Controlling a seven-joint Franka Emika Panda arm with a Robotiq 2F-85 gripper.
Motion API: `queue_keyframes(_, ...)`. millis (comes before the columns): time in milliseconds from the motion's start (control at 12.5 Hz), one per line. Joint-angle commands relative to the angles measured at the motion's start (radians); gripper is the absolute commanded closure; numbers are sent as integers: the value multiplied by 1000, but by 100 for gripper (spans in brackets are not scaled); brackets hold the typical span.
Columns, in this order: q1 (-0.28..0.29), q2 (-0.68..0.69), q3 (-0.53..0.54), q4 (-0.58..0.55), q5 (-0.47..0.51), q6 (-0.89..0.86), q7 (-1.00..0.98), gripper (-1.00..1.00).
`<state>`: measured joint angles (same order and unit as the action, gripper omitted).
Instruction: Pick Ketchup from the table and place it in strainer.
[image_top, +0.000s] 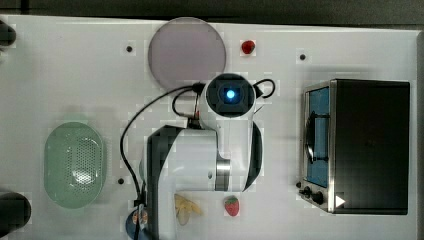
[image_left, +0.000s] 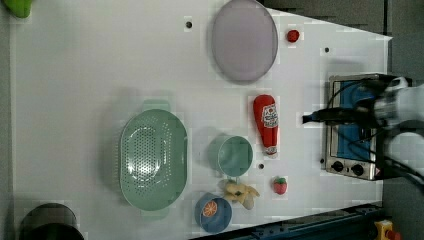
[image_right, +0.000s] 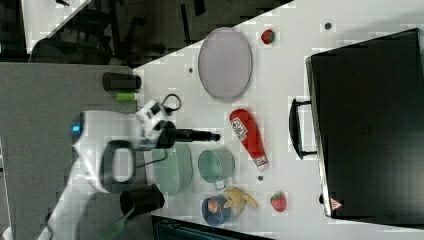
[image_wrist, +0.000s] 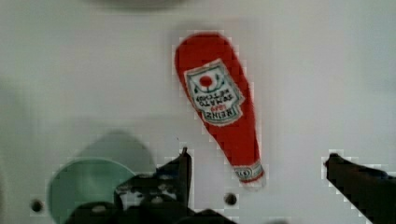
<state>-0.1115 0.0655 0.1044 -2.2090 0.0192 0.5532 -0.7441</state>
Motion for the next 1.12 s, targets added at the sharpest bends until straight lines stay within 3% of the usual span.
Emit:
queue_keyframes(80,6,30,-5,-35,6,154,-223,-100)
queue_keyframes(480,27,162,-4,-122,-9,415,-223,-100)
queue_keyframes(960,27,307,-12,-161,-9,611,-223,-100)
queue_keyframes(1040,27,321,-11,-164,-9,633,-223,-93)
queue_keyframes(1120,27,326,-9,-166,-9,637,-223,-69)
